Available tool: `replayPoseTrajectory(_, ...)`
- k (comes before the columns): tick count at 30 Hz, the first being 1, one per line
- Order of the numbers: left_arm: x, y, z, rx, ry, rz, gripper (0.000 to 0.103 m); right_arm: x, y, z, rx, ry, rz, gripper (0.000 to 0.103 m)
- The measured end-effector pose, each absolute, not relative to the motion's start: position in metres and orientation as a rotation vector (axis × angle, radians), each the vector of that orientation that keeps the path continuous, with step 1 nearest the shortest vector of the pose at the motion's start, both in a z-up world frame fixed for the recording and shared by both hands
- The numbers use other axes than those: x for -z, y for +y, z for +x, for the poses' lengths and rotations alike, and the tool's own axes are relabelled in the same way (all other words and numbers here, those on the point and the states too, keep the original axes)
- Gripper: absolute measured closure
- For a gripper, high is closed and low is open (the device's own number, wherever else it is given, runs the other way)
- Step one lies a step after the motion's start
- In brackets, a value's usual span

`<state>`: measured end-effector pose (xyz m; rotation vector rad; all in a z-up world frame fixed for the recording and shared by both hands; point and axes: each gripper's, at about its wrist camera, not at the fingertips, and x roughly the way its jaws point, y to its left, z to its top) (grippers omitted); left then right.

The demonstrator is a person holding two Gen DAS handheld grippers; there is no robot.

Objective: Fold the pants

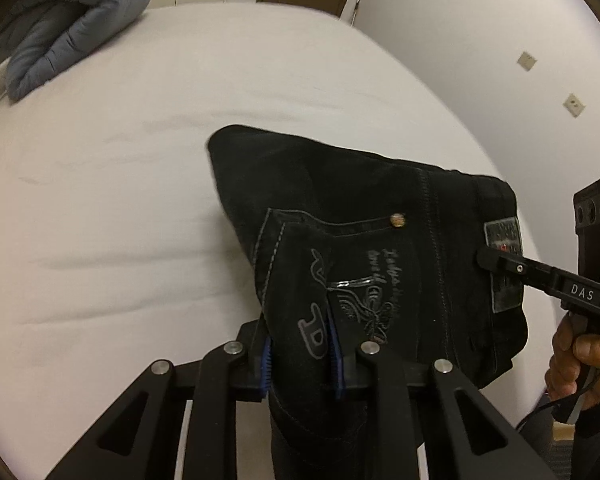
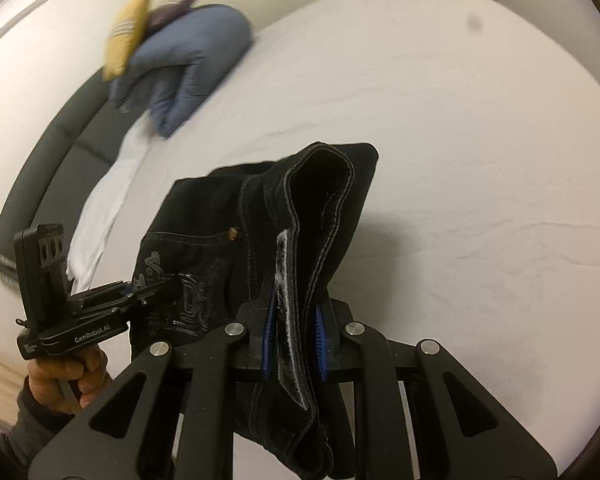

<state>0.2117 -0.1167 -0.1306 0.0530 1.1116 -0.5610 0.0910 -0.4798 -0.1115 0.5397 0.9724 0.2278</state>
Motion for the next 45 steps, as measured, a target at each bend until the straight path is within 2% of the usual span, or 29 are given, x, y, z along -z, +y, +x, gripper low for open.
replayPoseTrajectory(1,0.143,-0.123,0.217,0.55,1.135,0.072,0.075,0.124,-0.486,0.098,-0.217,0.995,0.546,0.087)
replayPoseTrajectory(3,0.165,-0.131,0.223,0.537,1.158,0.093,0.063,0.155,-0.5,0.112,-0.162,1.053,0.56,0.082)
replayPoseTrajectory(5,0.177,-0.131,0.224,0.515,1.16,0.084,0.046,0.184,-0.514,0.117,-0.148,1.08,0.607,0.078)
replayPoseTrajectory(8,0.181,-0.119,0.222,0.507,1.142,0.015,0.037,0.197,-0.53,0.112,-0.202,1.015,0.722,0.072)
replayPoseTrajectory(9,0.181,-0.113,0.22,0.514,1.139,0.007,0.037,0.196,-0.533,0.109,-0.203,1.004,0.734,0.065)
replayPoseTrajectory(10,0.179,-0.111,0.215,0.515,1.131,0.01,0.037,0.193,-0.535,0.106,-0.188,0.992,0.729,0.059)
replayPoseTrajectory(12,0.168,-0.109,0.204,0.505,1.091,0.028,0.037,0.18,-0.541,0.097,-0.131,0.964,0.707,0.055)
replayPoseTrajectory(15,0.14,-0.102,0.176,0.477,0.978,0.06,0.032,0.145,-0.543,0.078,-0.069,0.874,0.686,0.054)
replayPoseTrajectory(17,0.113,-0.102,0.144,0.439,0.852,0.101,0.013,0.106,-0.544,0.052,-0.01,0.77,0.601,0.051)
replayPoseTrajectory(19,0.072,-0.094,0.104,0.382,0.656,0.156,0.0,0.062,-0.524,0.021,0.055,0.658,0.463,0.051)
replayPoseTrajectory(20,0.051,-0.086,0.082,0.337,0.55,0.177,0.0,0.041,-0.518,0.005,0.077,0.596,0.4,0.05)
replayPoseTrajectory(21,0.041,-0.084,0.08,0.314,0.502,0.185,0.0,0.015,-0.505,-0.013,0.11,0.512,0.327,0.042)
replayPoseTrajectory(22,0.022,-0.085,0.067,0.285,0.437,0.194,0.0,-0.011,-0.492,-0.037,0.146,0.406,0.254,0.021)
replayPoseTrajectory(24,-0.017,-0.076,0.065,0.242,0.359,0.198,0.0,-0.051,-0.47,-0.074,0.222,0.217,0.167,0.0)
replayPoseTrajectory(26,-0.049,-0.07,0.03,0.166,0.244,0.201,0.0,-0.084,-0.447,-0.117,0.266,0.011,0.08,0.0)
replayPoseTrajectory(28,-0.074,-0.049,0.003,0.108,0.179,0.181,0.0,-0.109,-0.425,-0.142,0.294,-0.068,-0.001,0.0)
replayPoseTrajectory(32,-0.115,-0.022,-0.042,0.102,0.094,0.082,0.0,-0.145,-0.405,-0.173,0.253,0.004,-0.027,0.0)
replayPoseTrajectory(36,-0.144,0.004,-0.058,0.173,0.105,-0.02,0.0,-0.162,-0.394,-0.209,0.265,-0.055,-0.017,0.0)
replayPoseTrajectory(41,-0.156,0.016,-0.064,0.268,0.171,-0.06,0.0,-0.174,-0.38,-0.232,0.215,0.028,0.015,0.0)
replayPoseTrajectory(45,-0.155,0.007,-0.075,0.215,0.18,0.03,0.0,-0.171,-0.357,-0.248,0.165,0.097,0.077,0.0)
